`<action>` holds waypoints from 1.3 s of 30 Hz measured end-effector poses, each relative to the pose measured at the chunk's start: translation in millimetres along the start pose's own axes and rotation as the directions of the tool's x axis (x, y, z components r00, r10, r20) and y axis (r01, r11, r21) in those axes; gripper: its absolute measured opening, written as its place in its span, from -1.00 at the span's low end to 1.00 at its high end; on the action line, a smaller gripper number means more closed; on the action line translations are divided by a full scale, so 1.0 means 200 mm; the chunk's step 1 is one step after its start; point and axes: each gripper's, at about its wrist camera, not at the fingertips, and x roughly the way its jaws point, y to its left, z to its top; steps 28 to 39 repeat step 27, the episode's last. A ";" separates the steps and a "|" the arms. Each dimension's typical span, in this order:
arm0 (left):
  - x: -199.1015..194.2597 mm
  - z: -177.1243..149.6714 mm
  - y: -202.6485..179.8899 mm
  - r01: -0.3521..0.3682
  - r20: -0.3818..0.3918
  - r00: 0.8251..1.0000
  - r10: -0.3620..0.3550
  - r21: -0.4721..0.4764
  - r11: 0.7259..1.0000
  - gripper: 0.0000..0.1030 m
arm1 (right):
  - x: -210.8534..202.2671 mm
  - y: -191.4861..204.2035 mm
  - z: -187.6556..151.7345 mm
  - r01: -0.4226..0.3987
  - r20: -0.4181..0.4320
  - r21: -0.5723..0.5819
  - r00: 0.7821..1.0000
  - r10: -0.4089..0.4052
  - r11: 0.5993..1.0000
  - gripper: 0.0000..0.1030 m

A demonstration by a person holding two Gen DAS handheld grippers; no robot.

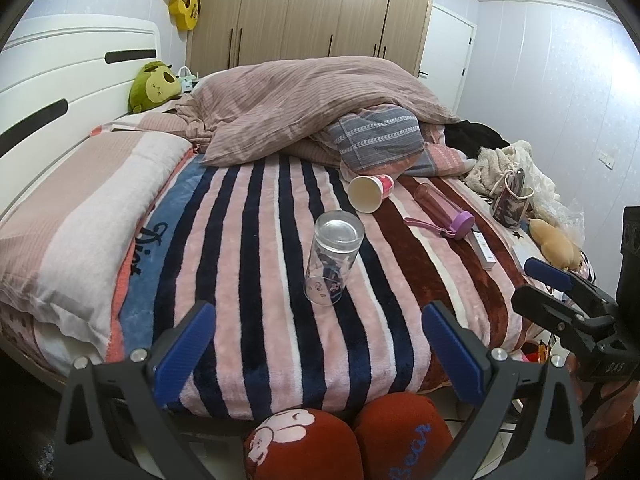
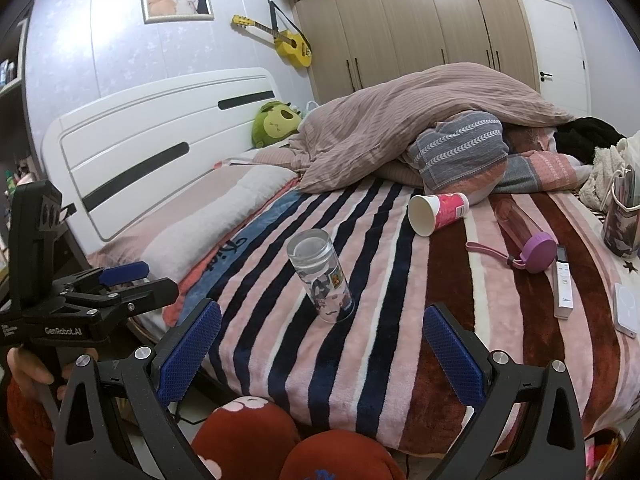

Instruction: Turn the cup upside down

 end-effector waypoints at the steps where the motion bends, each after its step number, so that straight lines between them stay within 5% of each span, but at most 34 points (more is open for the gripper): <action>1: 0.00 0.00 0.00 0.002 0.001 1.000 -0.002 -0.002 1.000 0.99 | 0.00 0.00 0.00 -0.001 0.000 0.000 1.000 0.001 1.000 0.98; 39: -0.01 0.00 -0.01 -0.001 0.002 1.000 0.001 -0.001 1.000 0.99 | -0.01 -0.01 0.00 -0.001 0.000 0.000 1.000 0.001 1.000 0.98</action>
